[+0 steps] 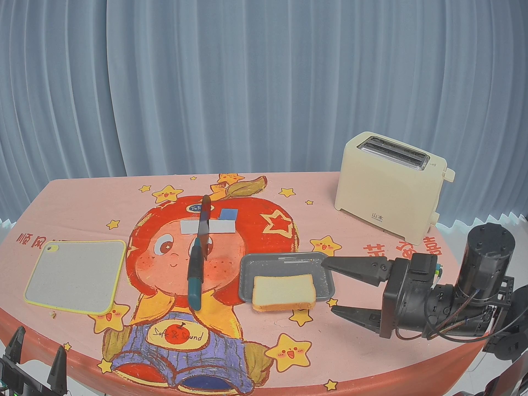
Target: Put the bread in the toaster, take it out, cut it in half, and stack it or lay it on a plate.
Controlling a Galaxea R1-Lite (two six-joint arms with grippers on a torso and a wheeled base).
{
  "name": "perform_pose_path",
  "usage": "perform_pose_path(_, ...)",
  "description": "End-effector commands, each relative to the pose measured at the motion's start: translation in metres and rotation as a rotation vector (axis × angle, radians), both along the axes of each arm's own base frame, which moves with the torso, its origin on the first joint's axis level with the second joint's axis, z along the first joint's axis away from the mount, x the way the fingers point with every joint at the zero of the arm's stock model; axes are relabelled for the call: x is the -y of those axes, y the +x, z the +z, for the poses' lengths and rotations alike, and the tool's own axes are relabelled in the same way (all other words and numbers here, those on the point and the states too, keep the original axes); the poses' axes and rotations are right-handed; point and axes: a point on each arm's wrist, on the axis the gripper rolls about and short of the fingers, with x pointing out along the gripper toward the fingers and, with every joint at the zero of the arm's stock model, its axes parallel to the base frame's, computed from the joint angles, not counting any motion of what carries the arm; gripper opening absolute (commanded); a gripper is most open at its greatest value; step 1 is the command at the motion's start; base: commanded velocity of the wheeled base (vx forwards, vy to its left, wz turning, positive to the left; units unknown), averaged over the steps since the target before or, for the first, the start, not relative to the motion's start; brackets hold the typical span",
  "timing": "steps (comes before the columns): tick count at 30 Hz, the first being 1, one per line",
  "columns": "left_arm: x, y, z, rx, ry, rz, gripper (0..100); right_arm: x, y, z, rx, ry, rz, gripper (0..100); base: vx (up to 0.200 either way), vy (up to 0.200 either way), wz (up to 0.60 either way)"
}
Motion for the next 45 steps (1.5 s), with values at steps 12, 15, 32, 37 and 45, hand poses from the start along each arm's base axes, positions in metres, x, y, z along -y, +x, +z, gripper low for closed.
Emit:
perform_pose_path(12,0.0,0.001,-0.005,-0.019,0.0,0.001,100,-0.018,0.016,-0.027,-0.104,-0.035,-0.01,100,0.0,0.0,0.0)
perform_pose_path(15,0.0,0.001,-0.005,-0.019,0.0,0.001,100,-0.021,0.019,-0.027,-0.111,-0.024,-0.014,100,0.0,0.0,0.0)
perform_pose_path(32,0.0,0.001,-0.005,-0.019,0.0,0.001,100,-0.026,0.024,-0.031,-0.169,0.001,-0.029,100,0.0,0.0,0.0)
perform_pose_path(37,0.0,0.001,-0.005,-0.019,0.0,0.001,100,-0.025,0.025,-0.031,-0.173,0.005,-0.031,100,0.0,0.0,0.0)
perform_pose_path(45,0.0,0.001,-0.005,-0.019,0.0,0.001,100,-0.025,0.027,-0.03,-0.185,0.018,-0.04,100,0.0,0.0,0.0)
